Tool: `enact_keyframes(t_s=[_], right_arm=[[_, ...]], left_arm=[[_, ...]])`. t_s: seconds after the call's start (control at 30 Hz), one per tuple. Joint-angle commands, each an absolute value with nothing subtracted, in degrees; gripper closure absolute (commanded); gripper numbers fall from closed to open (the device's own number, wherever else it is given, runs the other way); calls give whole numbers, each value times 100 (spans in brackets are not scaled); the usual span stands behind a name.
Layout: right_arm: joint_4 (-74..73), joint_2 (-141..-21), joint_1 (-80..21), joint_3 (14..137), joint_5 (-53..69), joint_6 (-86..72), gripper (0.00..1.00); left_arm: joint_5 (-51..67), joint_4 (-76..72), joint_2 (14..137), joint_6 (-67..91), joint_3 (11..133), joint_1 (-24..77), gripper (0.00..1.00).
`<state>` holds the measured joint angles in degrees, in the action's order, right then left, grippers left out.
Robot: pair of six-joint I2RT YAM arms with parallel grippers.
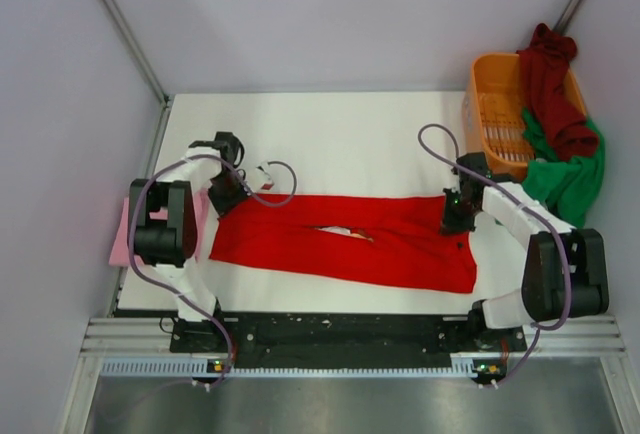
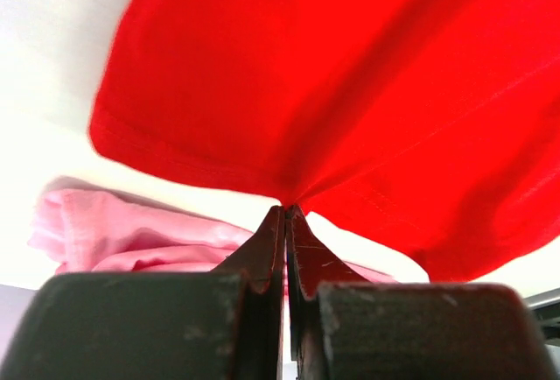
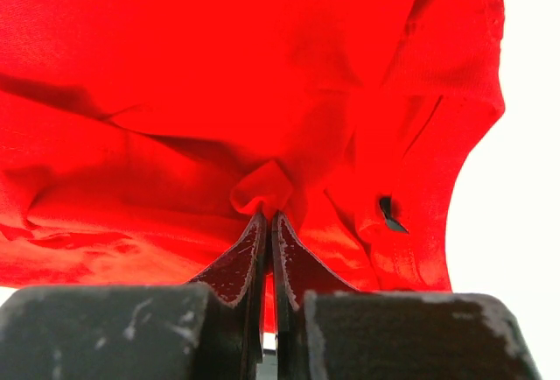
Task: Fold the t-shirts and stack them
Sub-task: Fold the other side of the tshirt into a rectangle
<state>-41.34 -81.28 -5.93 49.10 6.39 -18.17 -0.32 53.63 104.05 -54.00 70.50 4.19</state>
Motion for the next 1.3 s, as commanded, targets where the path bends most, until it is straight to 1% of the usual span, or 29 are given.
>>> enact_keyframes(t_s=[0.0, 0.2, 0.4, 0.5, 0.7, 0.77, 0.97, 1.1, 1.2, 1.23, 1.27], right_arm=[[-4087, -7937, -545, 4843, 642, -1951, 100], [-4236, -7533, -545, 5114, 738, -1899, 100], [-4772, -7085, -545, 5660, 580, -1881, 100], [-4922, -6935, -545, 5616, 676, -1933, 100], [-5001, -6864, -580, 5274, 922, -2065, 100], [-5019, -6864, -606, 5160, 1001, -2127, 100], [-4826, -7092, -642, 4712, 1142, -2259, 100], [-4545, -7251, -642, 4439, 1160, -2338, 100], [-4377, -7374, -642, 4246, 1204, -2373, 100], [-4360, -7409, -642, 4193, 1195, -2373, 98], [-4342, -7427, -642, 4166, 1143, -2382, 90]], left_arm=[[-290, 5072, 10363, -5300, 7470, 396, 100], [-202, 4984, 10195, -5168, 7839, 396, 100], [-483, 4659, 10134, -5168, 8050, 396, 100], [-571, 4369, 10125, -5107, 8270, 395, 100], [-273, 4227, 10283, -4869, 8921, 404, 100], [-220, 4289, 10231, -4965, 8764, 404, 100], [-263, 4499, 10046, -5449, 7657, 396, 100], [-369, 4746, 10160, -5581, 7392, 396, 100], [-465, 4956, 10335, -5599, 7409, 396, 100], [-483, 5018, 10379, -5607, 7427, 396, 95], [-483, 5036, 10397, -5599, 7444, 404, 79]])
